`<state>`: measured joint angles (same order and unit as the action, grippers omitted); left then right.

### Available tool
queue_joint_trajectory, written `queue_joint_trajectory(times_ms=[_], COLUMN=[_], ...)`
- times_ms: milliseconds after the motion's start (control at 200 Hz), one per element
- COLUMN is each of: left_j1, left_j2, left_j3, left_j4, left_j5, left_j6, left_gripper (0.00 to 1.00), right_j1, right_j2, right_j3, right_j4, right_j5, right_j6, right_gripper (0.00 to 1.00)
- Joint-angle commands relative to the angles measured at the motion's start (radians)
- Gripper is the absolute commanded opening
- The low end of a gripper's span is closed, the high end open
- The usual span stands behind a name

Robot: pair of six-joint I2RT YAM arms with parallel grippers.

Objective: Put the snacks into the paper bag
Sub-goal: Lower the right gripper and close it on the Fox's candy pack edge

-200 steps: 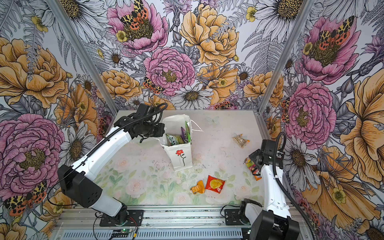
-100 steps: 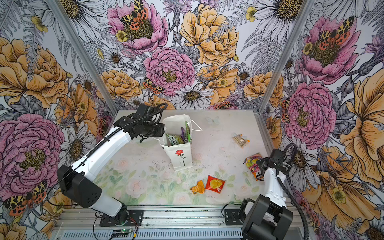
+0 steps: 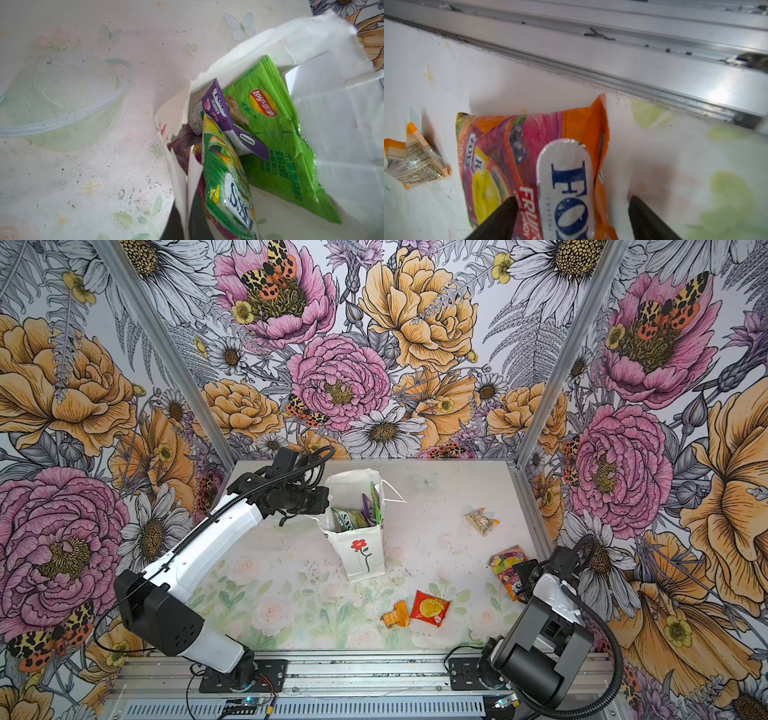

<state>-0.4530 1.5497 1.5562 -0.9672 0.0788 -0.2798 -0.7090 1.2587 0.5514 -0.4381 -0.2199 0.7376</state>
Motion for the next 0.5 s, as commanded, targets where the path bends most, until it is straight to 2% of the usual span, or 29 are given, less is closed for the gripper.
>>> queue_joint_trajectory(times_ms=[0,160,385,495], left_j1=[0.005,0.005,0.005,0.007], left_j2=[-0.020,-0.016,-0.017,-0.021], left_j3=[-0.003,-0.001,-0.002,-0.002], left_j4=[0.053,0.054,0.053,0.054], left_j5=[-0.007,-0.010,-0.017,-0.020], left_j6=[0.026,0.026,0.026,0.030], left_gripper=[0.00,0.00,0.00,0.00], right_j1=[-0.008,-0.007,-0.008,0.002], right_j2=[0.031,0.019,-0.024,-0.063], right_j3=[-0.024,-0.043,-0.061,-0.062], right_j4=[0.059,0.076,0.077,0.076], right_j5=[-0.050,-0.059,-0.071,-0.090], right_j6=[-0.015,-0.019,-0.034,-0.034], right_gripper=[0.78,0.69,0.48,0.41])
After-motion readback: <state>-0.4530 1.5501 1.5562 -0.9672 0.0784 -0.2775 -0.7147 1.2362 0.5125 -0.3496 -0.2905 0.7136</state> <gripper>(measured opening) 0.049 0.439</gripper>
